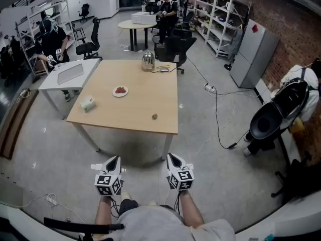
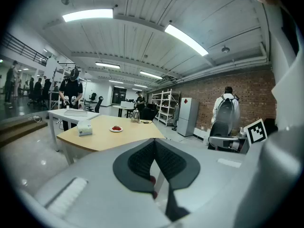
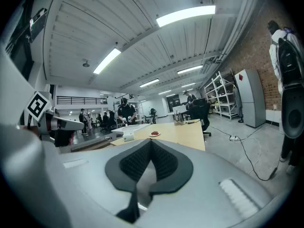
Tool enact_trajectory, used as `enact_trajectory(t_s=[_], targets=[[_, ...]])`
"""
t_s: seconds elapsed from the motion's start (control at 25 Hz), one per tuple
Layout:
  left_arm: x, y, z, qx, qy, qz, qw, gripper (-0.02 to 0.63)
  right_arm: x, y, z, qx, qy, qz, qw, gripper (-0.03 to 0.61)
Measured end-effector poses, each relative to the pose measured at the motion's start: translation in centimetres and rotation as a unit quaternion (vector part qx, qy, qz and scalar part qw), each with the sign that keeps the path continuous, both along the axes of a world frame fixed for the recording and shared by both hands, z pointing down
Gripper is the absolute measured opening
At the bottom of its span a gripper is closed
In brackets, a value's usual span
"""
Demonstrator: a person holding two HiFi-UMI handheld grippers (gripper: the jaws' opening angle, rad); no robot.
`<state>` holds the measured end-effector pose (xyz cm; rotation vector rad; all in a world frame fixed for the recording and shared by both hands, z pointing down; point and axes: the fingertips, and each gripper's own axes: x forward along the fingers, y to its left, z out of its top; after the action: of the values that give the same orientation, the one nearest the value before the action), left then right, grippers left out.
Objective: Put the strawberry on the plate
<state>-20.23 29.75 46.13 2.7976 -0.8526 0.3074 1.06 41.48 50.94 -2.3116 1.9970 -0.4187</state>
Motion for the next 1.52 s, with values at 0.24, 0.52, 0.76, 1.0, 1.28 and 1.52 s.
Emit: enact_trajectory(t_s=[0.24, 0.52, 0.76, 1.0, 1.28, 1.52], targets=[[0.4, 0.2, 0.3, 0.004, -0.005, 0.001, 1.0, 0.02, 0.7, 0.5, 0.3, -0.001, 0.003, 0.006, 1.0, 0.006], [1.0, 0.4, 0.4, 0.003, -0.01, 0.003, 0.9999, 0.02, 1.2, 0.7, -0.1, 0.015, -0.006, 0.004, 1.0, 0.006], [1.2, 0.4, 1.2, -0.005, -0.018, 0.002, 0.9998, 0.02, 1.8, 0.4, 1.2, 0.0, -0.014, 0.004, 1.0, 0.006], [1.8, -0.5, 2.5, -0.016, -0.031, 0.0, 0.9994, 0.02, 2.2, -0.5, 2.7, -0.012, -0.028, 0.001, 1.0, 0.006], [3.4, -3.8, 2.9, -0.021, -0.036, 0.008, 0.9991, 0.02, 3.3, -3.4, 3.6, -0.022, -0.035, 0.006, 0.999, 0.006], [5.7, -8.9, 3.6, -0.034, -0.038, 0.028, 0.9983, 0.02, 4.9, -7.7, 3.7, -0.034, -0.033, 0.025, 0.999, 0.007]])
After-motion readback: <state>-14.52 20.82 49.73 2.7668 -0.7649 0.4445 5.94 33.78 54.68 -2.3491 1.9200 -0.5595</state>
